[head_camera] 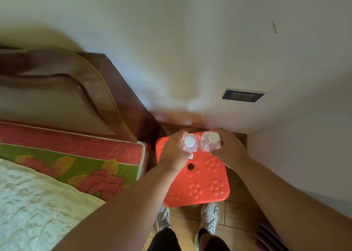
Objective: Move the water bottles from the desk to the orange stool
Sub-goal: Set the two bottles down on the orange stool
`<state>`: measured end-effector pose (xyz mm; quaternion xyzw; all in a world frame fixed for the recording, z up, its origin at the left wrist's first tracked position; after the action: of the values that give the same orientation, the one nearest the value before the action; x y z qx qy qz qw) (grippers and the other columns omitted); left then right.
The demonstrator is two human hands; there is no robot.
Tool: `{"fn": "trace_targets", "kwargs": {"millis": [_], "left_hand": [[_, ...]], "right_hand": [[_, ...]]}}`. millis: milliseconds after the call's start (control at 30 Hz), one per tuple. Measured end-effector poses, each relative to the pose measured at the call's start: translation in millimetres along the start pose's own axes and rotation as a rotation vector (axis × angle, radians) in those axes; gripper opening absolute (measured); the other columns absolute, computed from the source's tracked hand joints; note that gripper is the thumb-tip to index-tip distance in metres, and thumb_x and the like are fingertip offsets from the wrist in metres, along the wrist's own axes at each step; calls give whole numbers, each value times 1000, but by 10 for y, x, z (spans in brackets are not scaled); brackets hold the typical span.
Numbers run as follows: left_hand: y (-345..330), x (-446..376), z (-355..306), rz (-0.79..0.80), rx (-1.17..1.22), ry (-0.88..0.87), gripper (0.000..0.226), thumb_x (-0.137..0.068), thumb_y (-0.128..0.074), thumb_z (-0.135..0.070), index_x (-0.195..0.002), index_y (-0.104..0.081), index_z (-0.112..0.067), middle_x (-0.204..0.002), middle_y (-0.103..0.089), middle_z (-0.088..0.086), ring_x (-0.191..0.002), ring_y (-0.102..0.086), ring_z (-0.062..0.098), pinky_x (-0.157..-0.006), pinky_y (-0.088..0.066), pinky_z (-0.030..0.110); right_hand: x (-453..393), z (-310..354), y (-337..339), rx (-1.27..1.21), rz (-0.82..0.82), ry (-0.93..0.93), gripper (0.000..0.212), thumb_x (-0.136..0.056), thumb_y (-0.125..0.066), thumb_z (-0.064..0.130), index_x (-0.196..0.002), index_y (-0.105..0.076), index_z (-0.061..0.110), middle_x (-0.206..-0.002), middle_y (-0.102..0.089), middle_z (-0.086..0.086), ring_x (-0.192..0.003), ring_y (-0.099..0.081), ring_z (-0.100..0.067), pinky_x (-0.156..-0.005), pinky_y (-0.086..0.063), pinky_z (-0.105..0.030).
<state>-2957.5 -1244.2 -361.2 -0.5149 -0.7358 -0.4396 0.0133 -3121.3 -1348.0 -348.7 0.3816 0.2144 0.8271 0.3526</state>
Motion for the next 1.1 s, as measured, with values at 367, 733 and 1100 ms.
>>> {"fn": "trace_targets", "kwargs": {"millis": [367,733,1100], "left_hand": [[42,66,-126,78,-33,36,99,-74,-81,-4,-158,-30,-19,-158,-38,1,-145,-38,18,-114,-32,22],[1200,1123,-1177,159,-231,-3,62,-90,-64,-36,-149,-46,-28,-156,-42,-4,-136,-47,18,-107,-40,34],[2606,2451,-2451,-29,-337,-370,60,-97,-44,-64,-151,-40,-41,-161,-33,-16,-147,-32,12,-119,-30,42]], "right_hand": [[42,118,176,117,63,-61,100,-74,-87,8,-154,-32,31,-156,-41,1,-140,-42,-27,-111,-40,-44],[1014,1032,1294,304,28,-18,71,-89,-61,57,-151,-35,36,-157,-39,3,-140,-42,-24,-112,-37,-42],[2689,2267,2331,260,-211,96,78,-88,-55,69,-155,-26,39,-161,-30,9,-141,-40,-18,-113,-38,-42]]}}
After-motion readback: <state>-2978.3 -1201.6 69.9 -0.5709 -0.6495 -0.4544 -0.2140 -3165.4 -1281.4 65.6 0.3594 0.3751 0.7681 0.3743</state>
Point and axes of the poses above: each hand's wrist, its own x-axis away from the middle knuckle, its own y-axis out of the back of the hand, z = x × y, the point moved 1 cm from there along -x, towards the middle knuckle
